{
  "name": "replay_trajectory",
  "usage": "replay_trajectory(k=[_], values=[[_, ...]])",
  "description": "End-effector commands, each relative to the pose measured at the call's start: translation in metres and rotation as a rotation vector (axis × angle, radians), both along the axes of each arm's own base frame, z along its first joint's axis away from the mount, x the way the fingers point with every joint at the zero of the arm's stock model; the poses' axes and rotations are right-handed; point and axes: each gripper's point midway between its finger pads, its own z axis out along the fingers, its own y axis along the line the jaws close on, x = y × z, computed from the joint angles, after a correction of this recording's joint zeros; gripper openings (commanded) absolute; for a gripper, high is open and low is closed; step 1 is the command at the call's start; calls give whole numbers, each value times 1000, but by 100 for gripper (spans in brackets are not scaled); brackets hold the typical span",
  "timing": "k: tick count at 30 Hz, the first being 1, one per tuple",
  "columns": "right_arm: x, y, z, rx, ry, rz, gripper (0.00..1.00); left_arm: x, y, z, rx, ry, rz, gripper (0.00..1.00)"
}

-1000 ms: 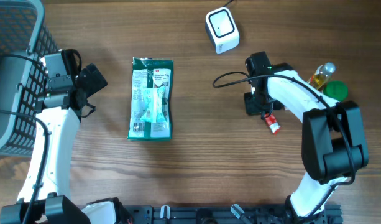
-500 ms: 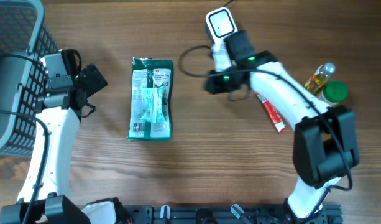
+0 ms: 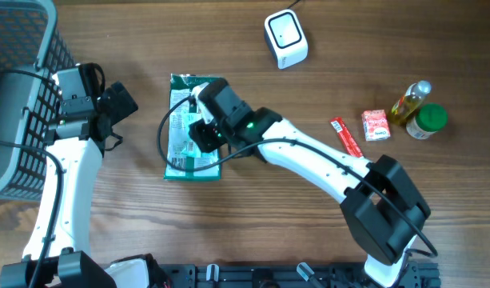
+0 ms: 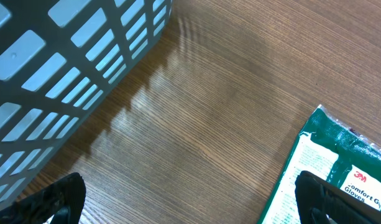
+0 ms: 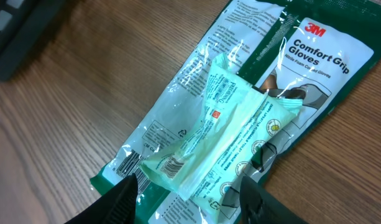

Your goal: Scan the item barcode

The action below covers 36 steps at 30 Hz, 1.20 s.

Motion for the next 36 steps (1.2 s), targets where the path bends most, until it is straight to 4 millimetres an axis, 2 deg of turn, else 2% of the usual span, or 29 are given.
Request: replay_trajectory(k=[1, 6, 10, 11, 12, 13, 17, 18, 19, 20, 21, 23, 24, 27, 29, 31, 34, 36], values=[[13, -14, -19, -48, 8, -111, 53, 3, 1, 7, 8, -15, -11, 100], [19, -22, -18, -11, 60, -101, 57, 3, 1, 7, 8, -15, -11, 100], [23, -33, -20, 9, 113, -107, 55, 4, 0, 7, 1, -21, -11, 100], [24, -35, -20, 14, 125, -106, 49, 5, -6, 6, -40, -29, -16, 100], [25, -39, -20, 27, 148, -106, 43, 1, -26, -1, -164, -13, -41, 100], [25, -40, -20, 39, 162, -103, 41, -4, -38, -5, -226, 9, -66, 100], [25, -43, -12, 134, 247, -65, 38, 1, -87, 3, -470, -25, -219, 100], [25, -44, -11, 145, 257, -61, 38, -1, -92, 2, -492, -22, -236, 97], [26, -45, -10, 158, 268, -58, 39, -2, -97, 1, -506, -17, -248, 76], [27, -47, -10, 163, 272, -60, 41, -6, -102, -3, -516, 5, -253, 62], [29, -49, -11, 164, 276, -64, 44, -9, -106, -7, -523, 22, -252, 53], [32, -52, -13, 167, 285, -74, 45, -19, -117, -17, -541, 77, -257, 18], [33, -55, -15, 164, 295, -82, 45, -23, -127, -25, -551, 112, -270, 11], [33, -59, -22, 158, 316, -88, 45, -21, -143, -34, -551, 136, -312, 12], [30, -56, -25, 170, 337, -73, 45, -21, -154, -42, -552, 165, -338, 17], [26, -52, -28, 187, 366, -53, 44, -23, -161, -55, -545, 208, -348, 17], [21, -48, -38, 200, 404, -34, 43, -26, -156, -79, -493, 281, -290, 17], [20, -44, -45, 217, 429, -24, 39, -26, -153, -92, -477, 318, -272, 18]])
